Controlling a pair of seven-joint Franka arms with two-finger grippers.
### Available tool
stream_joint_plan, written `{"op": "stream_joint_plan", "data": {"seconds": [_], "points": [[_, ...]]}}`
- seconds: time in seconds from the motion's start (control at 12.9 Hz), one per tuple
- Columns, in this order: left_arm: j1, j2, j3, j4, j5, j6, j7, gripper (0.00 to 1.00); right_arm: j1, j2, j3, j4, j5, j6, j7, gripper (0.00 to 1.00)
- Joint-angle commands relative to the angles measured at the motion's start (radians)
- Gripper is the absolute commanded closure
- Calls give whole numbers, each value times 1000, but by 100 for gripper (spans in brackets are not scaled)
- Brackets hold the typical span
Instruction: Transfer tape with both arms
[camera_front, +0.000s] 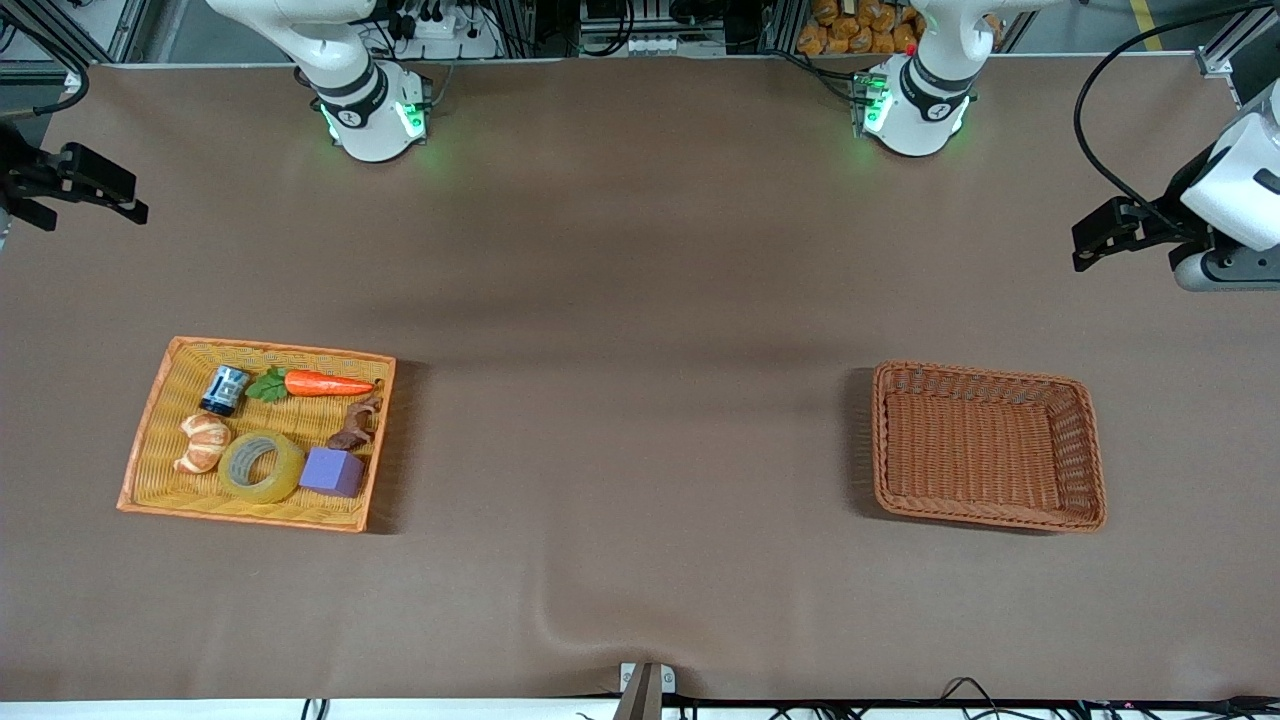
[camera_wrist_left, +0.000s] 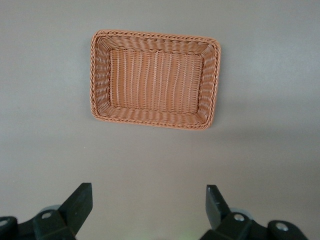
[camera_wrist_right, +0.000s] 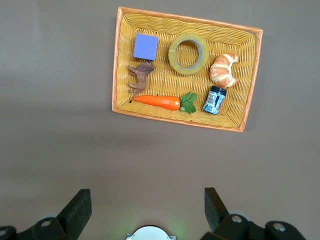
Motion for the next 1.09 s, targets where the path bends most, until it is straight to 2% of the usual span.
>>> {"op": "stream_joint_plan", "data": {"seconds": [0.0,1.01], "points": [[12,-5,1,10,-24,3,21,0,0,-15,4,-22,-5,12,-6,0],[18,4,1,1,-29,2,28,0,-5,14,4,-29,-2,-6,-6,0]]}}
